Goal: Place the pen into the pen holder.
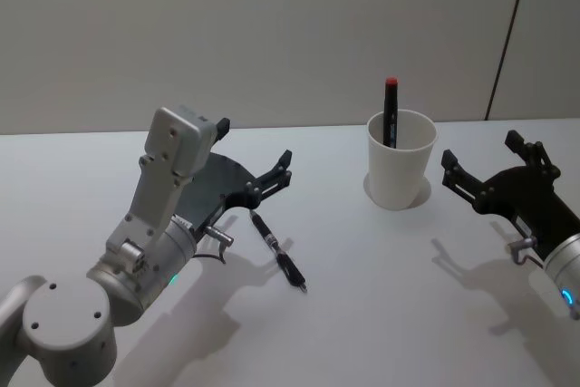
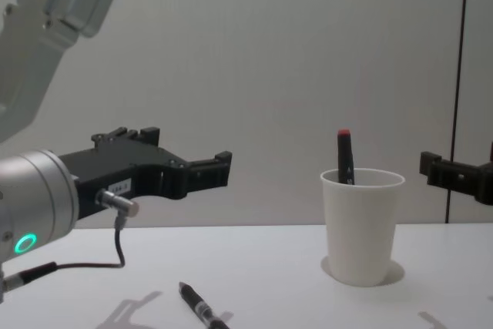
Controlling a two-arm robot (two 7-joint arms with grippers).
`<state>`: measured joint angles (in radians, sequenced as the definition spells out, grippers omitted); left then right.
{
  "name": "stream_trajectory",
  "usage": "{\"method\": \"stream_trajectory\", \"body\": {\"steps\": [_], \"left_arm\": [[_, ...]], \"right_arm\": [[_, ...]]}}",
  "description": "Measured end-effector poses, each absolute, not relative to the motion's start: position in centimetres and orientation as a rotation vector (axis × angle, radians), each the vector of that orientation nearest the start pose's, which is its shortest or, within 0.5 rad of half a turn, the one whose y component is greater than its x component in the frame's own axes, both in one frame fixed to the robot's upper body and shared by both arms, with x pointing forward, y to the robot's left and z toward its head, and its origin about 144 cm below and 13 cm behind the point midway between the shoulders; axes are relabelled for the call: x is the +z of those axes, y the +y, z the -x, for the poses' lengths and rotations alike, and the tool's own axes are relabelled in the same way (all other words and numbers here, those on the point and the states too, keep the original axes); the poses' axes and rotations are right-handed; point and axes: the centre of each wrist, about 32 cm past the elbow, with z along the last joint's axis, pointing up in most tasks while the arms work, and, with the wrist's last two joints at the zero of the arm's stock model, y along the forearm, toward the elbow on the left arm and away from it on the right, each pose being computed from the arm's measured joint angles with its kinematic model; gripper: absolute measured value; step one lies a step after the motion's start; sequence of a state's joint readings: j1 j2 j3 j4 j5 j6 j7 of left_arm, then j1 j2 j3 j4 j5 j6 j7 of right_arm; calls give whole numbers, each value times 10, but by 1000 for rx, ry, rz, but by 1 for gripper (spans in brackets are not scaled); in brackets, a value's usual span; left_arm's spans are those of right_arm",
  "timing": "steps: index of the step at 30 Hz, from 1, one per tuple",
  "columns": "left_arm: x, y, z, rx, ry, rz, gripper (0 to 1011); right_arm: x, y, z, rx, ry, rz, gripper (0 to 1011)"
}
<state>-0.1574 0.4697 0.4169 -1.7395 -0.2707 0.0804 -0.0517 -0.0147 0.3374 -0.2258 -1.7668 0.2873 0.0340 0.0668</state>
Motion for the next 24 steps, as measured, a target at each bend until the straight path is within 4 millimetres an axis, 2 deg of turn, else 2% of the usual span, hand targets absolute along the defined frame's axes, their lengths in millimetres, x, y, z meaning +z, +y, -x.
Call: {"method": "stream_trajectory", "body": {"steps": [24], "left_arm": [[1224, 220, -453, 1034, -69, -202, 1001]], "right_arm": [[1189, -237, -443, -1230, -75, -26, 1002]]}}
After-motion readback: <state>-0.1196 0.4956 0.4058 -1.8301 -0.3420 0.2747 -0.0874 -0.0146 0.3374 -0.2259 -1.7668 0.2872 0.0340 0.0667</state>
